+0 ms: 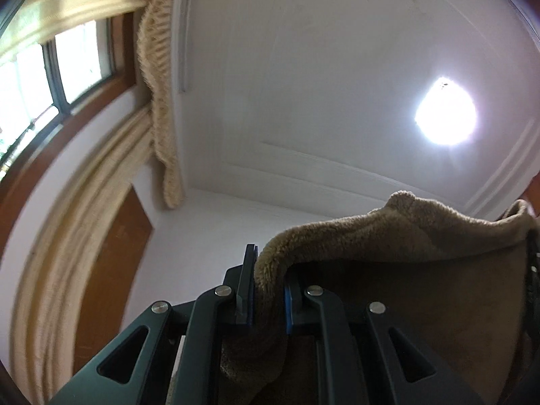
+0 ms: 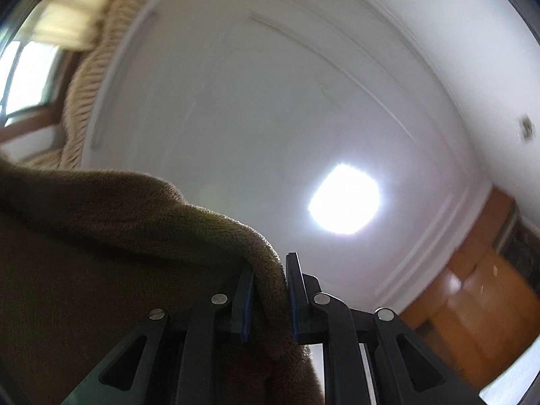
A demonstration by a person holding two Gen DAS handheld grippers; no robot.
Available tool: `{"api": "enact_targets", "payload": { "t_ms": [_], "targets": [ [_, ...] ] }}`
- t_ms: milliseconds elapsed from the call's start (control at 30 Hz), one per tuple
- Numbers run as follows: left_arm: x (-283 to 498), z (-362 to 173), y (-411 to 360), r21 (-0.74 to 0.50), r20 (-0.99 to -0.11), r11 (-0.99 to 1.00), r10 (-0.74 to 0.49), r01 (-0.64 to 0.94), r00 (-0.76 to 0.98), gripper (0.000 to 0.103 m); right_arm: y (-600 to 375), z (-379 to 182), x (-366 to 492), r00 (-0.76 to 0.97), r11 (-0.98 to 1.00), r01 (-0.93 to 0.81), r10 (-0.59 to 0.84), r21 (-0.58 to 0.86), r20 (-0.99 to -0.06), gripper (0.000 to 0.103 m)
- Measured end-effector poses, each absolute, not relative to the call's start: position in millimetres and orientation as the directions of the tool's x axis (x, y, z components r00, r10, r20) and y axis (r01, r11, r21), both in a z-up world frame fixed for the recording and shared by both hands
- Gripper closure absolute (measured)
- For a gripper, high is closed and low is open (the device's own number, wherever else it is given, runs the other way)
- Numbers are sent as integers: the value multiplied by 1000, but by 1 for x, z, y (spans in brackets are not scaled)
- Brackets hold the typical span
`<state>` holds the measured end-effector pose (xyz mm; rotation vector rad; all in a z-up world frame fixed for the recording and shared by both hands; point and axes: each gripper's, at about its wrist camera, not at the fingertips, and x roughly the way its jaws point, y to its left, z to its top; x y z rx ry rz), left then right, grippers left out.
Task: Fold towel
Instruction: 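Lower the spread blanket onto the bed with both grippers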
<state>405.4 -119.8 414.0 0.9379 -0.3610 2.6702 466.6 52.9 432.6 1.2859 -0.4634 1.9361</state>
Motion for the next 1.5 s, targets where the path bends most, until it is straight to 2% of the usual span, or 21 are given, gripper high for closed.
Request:
{"api": "enact_targets", "payload": {
  "t_ms": [233,400,600,733,1133,1267,1500],
  "targets": [
    [363,411,-119,-101,570,-960,160,-262,-806,84,60,407,415,-399,-615,-782,370,-101,839,87],
    [294,366,-92,-84,368,-972,173,-218,-914,84,64,371,384,-517,-609,-768,403,-200,755,87],
    [189,315,-64,-76,91,-986,144,-151,-985,84,94,329,292,-710,-667,-666,429,-335,559,87],
    [135,286,-41,-48,-25,-991,126,-125,-992,84,122,303,211,-786,-688,-609,453,-396,422,87],
    [-33,176,20,-2,-428,-996,84,-92,-900,84,196,224,51,-886,-828,-386,456,-407,-87,87],
    [-71,131,34,15,-531,-996,64,-85,-845,84,220,190,11,-873,-873,-304,416,-380,-256,87],
    [-113,88,47,28,-626,-996,52,-88,-778,84,240,118,-62,-821,-897,-236,389,-373,-417,87]
  ]
}}
